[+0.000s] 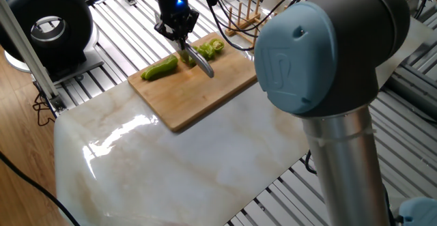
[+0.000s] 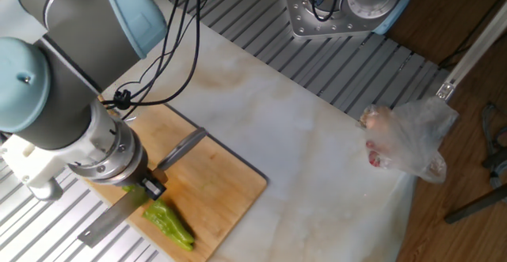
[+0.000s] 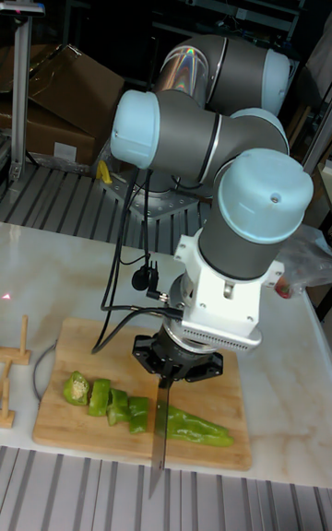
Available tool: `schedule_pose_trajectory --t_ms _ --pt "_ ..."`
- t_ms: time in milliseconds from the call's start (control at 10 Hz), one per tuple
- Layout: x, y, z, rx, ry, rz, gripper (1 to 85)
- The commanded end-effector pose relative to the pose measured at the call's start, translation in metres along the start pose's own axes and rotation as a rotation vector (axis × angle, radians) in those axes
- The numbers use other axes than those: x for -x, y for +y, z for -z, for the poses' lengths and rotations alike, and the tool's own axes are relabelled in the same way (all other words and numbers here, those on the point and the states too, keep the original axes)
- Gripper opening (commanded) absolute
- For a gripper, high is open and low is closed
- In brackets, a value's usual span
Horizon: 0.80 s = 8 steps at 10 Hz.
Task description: Chop the chili peppers
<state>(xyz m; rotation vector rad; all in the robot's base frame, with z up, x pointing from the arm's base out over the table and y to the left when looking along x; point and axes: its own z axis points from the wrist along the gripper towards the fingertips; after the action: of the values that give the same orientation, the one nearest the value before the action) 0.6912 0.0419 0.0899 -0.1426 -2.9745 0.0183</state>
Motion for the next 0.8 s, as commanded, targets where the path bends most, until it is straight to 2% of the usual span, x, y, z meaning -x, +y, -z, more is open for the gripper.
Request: schedule_pose_trajectory --t_ms 0,200,300,500,700 --pt "-0.013 0.005 -0.011 -0.016 0.004 -0.026 1.3" --pt "-0.017 0.015 -0.014 0.017 0.021 -0.039 1.3" --pt "-0.016 0.018 -0.015 0.025 0.015 -0.036 1.3" --pt "-0.019 0.012 -0.019 -0.003 0.022 -0.039 1.3" --pt "-0.022 0.007 -0.023 -0.008 0.028 -0.037 1.3"
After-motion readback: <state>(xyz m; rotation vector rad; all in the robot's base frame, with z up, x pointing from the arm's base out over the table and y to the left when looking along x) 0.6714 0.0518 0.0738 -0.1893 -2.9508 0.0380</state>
